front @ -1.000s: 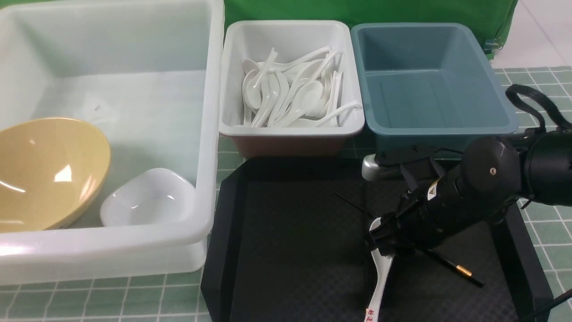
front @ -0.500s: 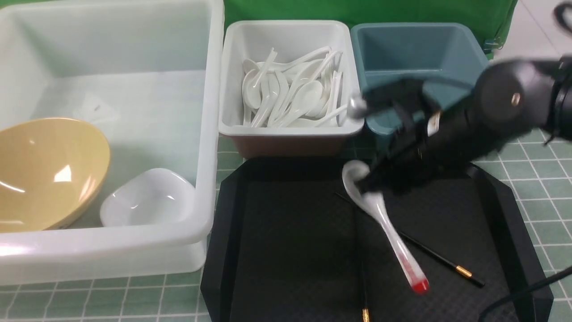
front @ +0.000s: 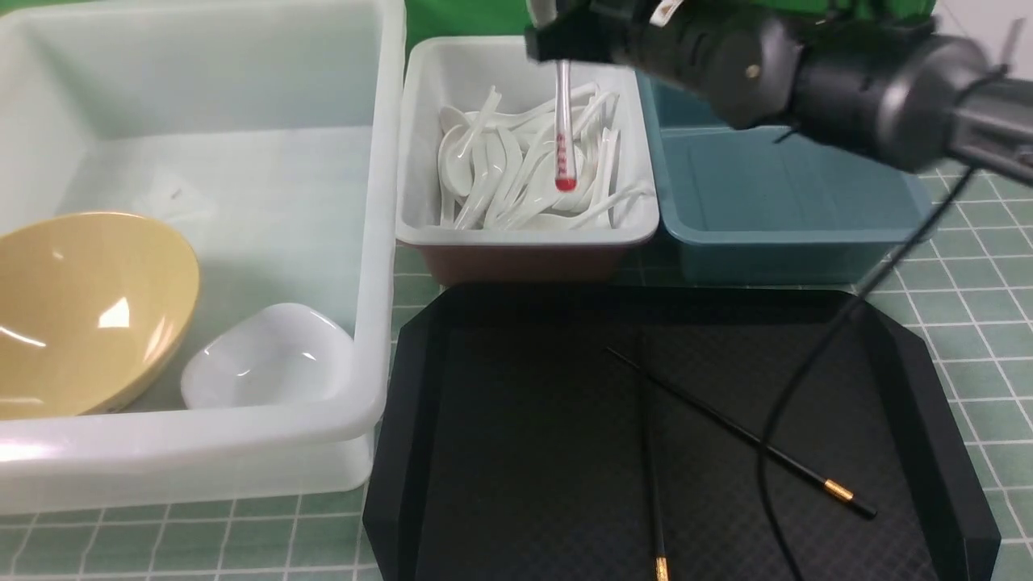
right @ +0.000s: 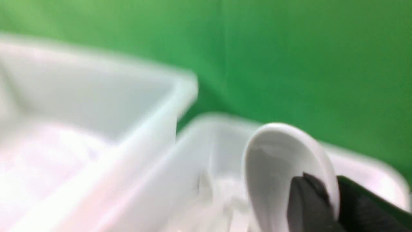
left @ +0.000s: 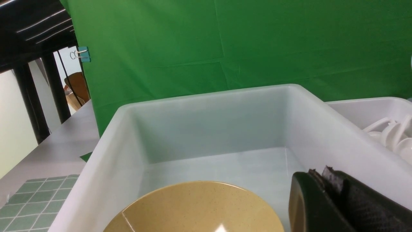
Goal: On blue table put chopsticks spoon bowls plates into blue grey white boxes.
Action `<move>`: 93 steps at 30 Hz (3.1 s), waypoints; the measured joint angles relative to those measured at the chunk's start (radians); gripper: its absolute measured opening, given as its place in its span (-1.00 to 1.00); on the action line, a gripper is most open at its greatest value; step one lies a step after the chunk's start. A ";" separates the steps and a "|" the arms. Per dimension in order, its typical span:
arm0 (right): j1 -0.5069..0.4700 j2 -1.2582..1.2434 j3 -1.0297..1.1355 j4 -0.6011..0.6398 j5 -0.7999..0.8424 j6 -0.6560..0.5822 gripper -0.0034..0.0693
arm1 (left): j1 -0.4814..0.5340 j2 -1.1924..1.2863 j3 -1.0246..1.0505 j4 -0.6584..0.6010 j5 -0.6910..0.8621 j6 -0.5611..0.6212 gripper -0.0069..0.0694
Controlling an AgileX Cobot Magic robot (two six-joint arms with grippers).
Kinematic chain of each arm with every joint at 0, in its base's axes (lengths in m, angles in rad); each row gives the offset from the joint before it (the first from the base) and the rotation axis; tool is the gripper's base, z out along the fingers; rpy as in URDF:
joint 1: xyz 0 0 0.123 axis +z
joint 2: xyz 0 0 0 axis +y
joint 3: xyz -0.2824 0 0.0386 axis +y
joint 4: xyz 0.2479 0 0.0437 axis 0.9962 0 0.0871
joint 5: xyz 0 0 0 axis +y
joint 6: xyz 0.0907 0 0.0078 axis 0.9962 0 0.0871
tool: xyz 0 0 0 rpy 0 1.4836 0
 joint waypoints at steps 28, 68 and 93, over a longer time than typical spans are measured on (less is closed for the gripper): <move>0.011 -0.201 0.542 -0.242 0.815 0.066 0.09 | 0.000 0.000 0.000 0.007 0.007 0.000 -0.81; -0.031 -0.489 0.328 -0.710 0.645 0.321 -0.70 | 0.000 0.000 0.000 0.008 0.010 -0.001 -0.81; -0.019 -0.268 0.320 -0.414 0.872 0.465 -0.07 | 0.000 0.000 0.000 0.007 0.021 -0.001 -0.81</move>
